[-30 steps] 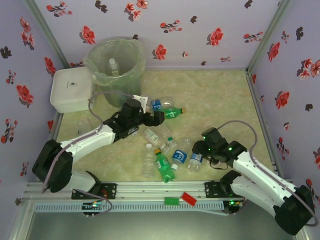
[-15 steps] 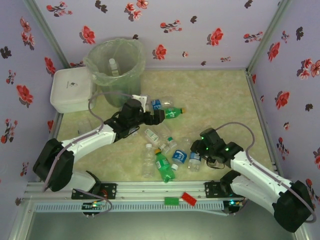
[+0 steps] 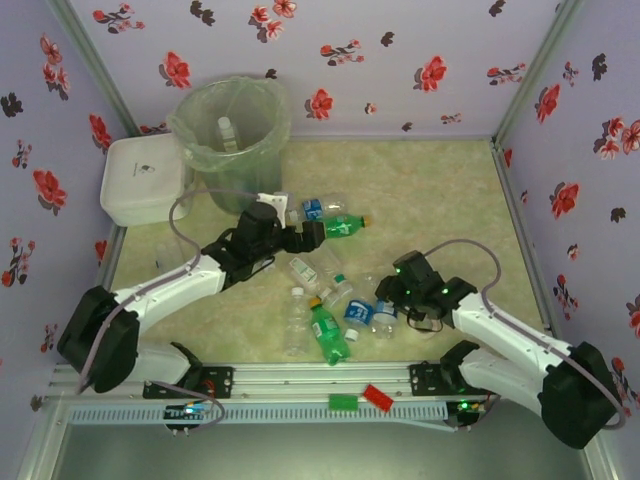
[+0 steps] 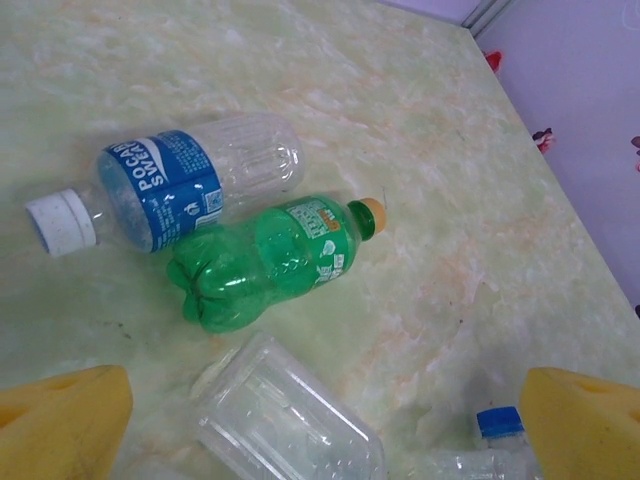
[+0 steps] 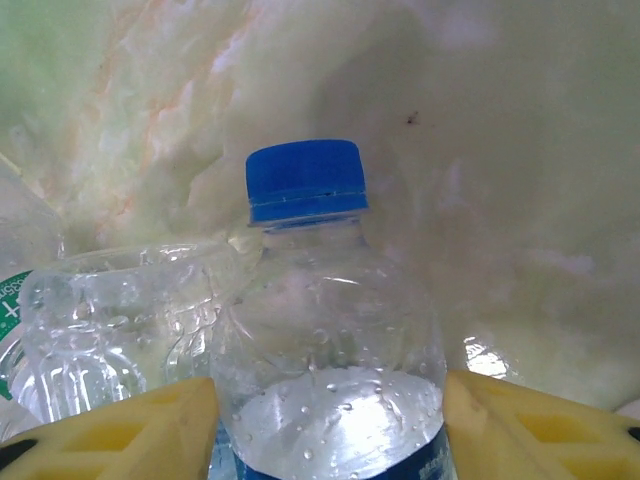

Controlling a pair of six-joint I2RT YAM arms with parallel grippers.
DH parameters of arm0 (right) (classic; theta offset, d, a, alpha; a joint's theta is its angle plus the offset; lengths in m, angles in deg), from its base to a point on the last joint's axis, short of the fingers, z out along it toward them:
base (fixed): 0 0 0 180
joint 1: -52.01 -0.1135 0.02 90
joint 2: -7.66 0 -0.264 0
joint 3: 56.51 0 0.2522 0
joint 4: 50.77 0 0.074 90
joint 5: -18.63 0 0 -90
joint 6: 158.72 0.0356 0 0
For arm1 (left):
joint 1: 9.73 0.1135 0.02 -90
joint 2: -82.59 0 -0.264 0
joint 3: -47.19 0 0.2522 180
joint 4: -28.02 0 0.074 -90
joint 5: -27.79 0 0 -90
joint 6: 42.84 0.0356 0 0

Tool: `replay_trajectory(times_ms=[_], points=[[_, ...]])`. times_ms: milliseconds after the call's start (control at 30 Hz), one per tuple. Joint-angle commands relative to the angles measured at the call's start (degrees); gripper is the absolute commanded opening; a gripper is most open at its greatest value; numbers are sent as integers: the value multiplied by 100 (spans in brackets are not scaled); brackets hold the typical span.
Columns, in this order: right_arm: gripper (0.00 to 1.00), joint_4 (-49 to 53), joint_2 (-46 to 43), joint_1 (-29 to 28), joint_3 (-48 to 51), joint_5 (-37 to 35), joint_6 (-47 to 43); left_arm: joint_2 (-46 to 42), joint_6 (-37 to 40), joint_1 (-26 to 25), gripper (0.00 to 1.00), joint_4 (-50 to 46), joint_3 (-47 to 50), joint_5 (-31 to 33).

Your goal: Put the plastic bottles in the bin

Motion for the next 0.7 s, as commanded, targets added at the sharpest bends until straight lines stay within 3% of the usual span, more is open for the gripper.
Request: replay_trajectory(times_ms=[0, 300, 500, 667], points=[[64, 140, 221, -70, 49, -46, -9, -260, -201, 87, 100, 235, 187, 183], [71, 54, 561, -115, -44, -46, 5, -313, -392, 254, 100, 285, 103, 100], [63, -123, 843, -115, -346, -128, -218, -334, -577, 293, 100, 612, 330, -7], [53, 20, 793, -115, -678, -247, -626, -393, -168, 297, 100, 329, 95, -195]])
